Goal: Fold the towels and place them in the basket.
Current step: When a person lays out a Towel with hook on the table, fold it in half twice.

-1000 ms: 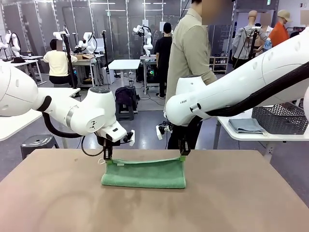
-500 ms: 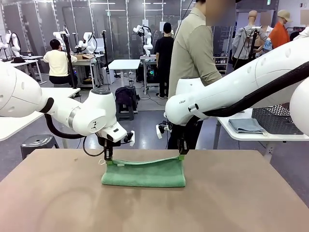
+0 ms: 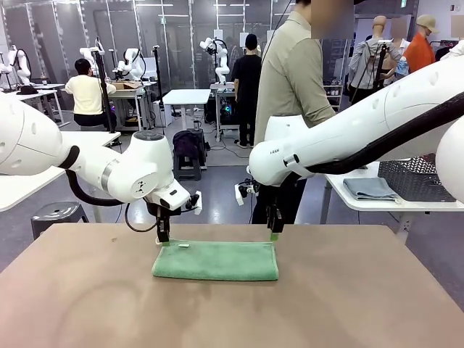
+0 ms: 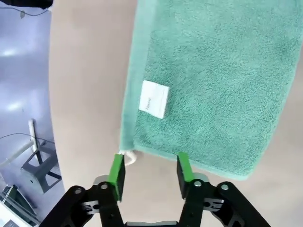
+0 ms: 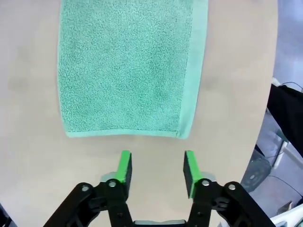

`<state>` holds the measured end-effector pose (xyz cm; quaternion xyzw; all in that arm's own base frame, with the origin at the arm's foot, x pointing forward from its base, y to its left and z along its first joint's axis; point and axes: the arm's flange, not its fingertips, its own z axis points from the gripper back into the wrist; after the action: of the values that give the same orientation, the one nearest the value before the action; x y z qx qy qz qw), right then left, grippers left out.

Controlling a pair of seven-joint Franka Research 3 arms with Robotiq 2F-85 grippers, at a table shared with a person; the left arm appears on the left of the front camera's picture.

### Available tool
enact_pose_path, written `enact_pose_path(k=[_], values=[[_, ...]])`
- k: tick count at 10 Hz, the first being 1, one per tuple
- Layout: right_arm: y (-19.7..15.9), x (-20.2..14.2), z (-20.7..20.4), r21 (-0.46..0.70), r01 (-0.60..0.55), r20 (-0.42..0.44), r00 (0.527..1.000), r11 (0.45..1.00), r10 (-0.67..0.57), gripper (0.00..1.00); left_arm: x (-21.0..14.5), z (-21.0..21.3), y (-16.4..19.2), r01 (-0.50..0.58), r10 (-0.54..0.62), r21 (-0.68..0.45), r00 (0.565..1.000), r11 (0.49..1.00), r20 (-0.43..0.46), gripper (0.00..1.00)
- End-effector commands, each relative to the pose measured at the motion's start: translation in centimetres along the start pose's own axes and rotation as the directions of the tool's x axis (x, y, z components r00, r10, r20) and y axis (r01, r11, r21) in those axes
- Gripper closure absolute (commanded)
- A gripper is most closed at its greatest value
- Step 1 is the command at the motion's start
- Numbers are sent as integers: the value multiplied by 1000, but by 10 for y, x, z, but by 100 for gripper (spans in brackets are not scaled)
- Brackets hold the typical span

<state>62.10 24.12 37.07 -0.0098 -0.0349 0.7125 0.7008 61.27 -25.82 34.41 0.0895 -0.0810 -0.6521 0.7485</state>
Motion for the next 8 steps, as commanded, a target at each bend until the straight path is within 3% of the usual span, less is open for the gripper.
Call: enact_pose_path(k=[1, 5, 7, 8], values=[[17, -6, 17, -15, -8, 15, 1000, 1000, 8, 28, -21, 14, -3, -25, 24, 38, 999, 999, 23, 29], [86, 11, 81, 134, 196, 128, 969, 971, -213, 28, -68, 78, -26, 42, -26, -126, 992, 991, 126, 27], [116, 11, 99, 211, 323, 233, 900, 923, -368, 28, -94, 104, -36, 43, -10, -170, 981, 984, 192, 27], [123, 6, 104, 295, 419, 271, 825, 859, -496, 28, -107, 112, -36, 43, 0, -180, 972, 983, 236, 27]])
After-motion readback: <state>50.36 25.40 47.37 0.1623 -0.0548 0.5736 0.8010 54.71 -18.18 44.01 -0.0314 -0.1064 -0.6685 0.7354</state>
